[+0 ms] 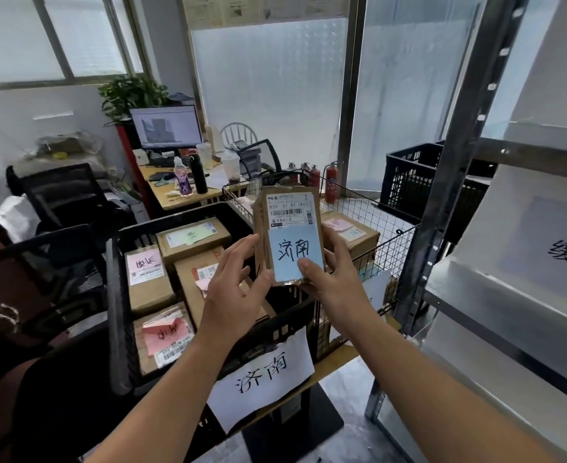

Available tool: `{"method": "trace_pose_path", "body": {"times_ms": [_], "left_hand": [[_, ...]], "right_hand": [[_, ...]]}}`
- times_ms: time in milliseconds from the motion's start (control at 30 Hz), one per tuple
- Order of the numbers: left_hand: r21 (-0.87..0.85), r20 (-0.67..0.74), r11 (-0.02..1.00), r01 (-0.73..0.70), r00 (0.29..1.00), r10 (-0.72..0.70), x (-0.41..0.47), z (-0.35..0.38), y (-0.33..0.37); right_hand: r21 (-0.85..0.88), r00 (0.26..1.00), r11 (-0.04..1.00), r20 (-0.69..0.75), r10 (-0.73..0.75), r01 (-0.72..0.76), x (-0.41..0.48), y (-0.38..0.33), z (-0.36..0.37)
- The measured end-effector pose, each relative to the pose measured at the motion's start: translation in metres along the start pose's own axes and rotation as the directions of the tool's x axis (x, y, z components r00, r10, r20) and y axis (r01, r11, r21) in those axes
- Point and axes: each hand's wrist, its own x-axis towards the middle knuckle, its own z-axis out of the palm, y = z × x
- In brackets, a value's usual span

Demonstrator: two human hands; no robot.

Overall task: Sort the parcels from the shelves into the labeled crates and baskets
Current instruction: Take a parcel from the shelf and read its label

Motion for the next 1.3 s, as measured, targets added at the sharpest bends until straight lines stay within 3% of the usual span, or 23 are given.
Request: {"method": "trace_pose_path", "body": {"times_ms": [200,367,567,733,967,1133,1300], "left_hand": [[0.064,-0.051,0.996,0.064,0.997,-0.061,0.012,-0.001,-0.018],[0.143,-0.120,0.961,0.236,0.968,-0.220,0.018,-0.016,-0.039],[0.355,-0.074,0.815,0.458,0.883,-0.464,0.021,-0.034,-0.061],[0.452,-0.054,0.698,0.556,0.798,-0.601,0.015,-0.043,-0.078],[0.362,-0.177,0.670,0.649,0.753,-0.634,0.016,-0.068,-0.079],[0.176,-0.163,0.749,0.639,0.769,-0.618,0.022,-0.072,-0.073],[-0.058,-0.256,0.771,0.635,0.737,-0.626,0.037,-0.073,-0.076]], "right_hand": [[-0.043,0.999,0.998,0.013,0.046,-0.045,0.031,-0.001,-0.002],[-0.233,0.991,0.971,0.105,0.087,-0.060,0.067,0.001,0.019],[-0.405,0.965,0.911,0.197,0.171,-0.079,0.104,0.003,0.048],[-0.483,0.942,0.867,0.220,0.253,-0.120,0.123,0.016,0.063],[-0.471,0.926,0.879,0.297,0.235,-0.072,0.147,0.021,0.081],[-0.451,0.898,0.892,0.376,0.229,-0.039,0.162,0.023,0.104],[-0.259,0.790,0.927,0.491,0.367,-0.270,0.170,0.031,0.130]]}}
